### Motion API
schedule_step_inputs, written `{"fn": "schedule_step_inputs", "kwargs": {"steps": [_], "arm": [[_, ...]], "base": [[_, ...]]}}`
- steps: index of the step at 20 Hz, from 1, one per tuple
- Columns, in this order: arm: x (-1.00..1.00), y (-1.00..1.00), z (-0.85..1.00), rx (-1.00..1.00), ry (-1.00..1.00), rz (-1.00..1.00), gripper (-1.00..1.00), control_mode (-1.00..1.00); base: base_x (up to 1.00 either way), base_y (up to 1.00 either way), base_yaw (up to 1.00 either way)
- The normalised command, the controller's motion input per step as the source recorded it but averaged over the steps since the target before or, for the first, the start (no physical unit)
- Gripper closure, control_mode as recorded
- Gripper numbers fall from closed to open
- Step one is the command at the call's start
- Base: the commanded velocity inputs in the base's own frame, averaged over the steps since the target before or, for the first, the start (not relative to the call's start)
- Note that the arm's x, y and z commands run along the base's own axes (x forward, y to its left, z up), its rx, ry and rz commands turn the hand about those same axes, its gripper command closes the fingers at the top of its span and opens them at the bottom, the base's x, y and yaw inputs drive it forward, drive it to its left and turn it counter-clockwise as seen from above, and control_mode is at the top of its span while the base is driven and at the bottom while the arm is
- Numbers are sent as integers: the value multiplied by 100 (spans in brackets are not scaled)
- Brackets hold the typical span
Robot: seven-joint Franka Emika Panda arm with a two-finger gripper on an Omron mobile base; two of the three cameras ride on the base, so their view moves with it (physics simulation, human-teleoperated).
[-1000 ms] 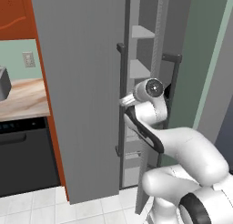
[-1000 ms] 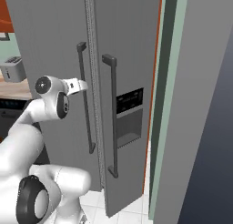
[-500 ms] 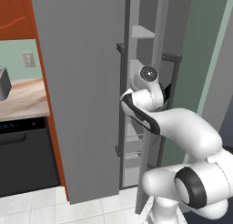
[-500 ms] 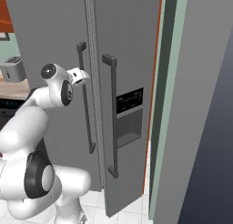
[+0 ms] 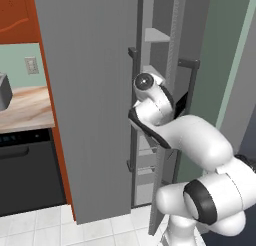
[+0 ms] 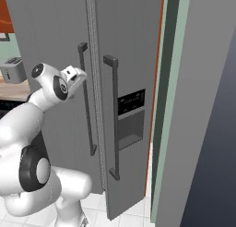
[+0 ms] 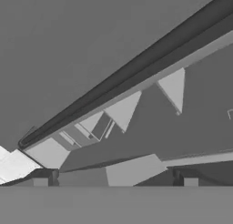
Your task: Gather the cucumber and lemon from the fridge and place them on a tray on the dining counter. Then gather the steak and fish from the fridge and place them on the other tray.
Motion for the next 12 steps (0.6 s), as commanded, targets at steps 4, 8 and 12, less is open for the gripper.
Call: {"fn": "schedule_step_inputs", "kwargs": {"steps": [4,8,12], "arm": [[29,-8,0,-18,14,0,-100,-100],[6,-14,0,-16,9,0,-100,-100],[0,-21,0,-15,5,0,-100,-100]], "base": [[0,0,0],[0,0,0],[0,0,0]]}}
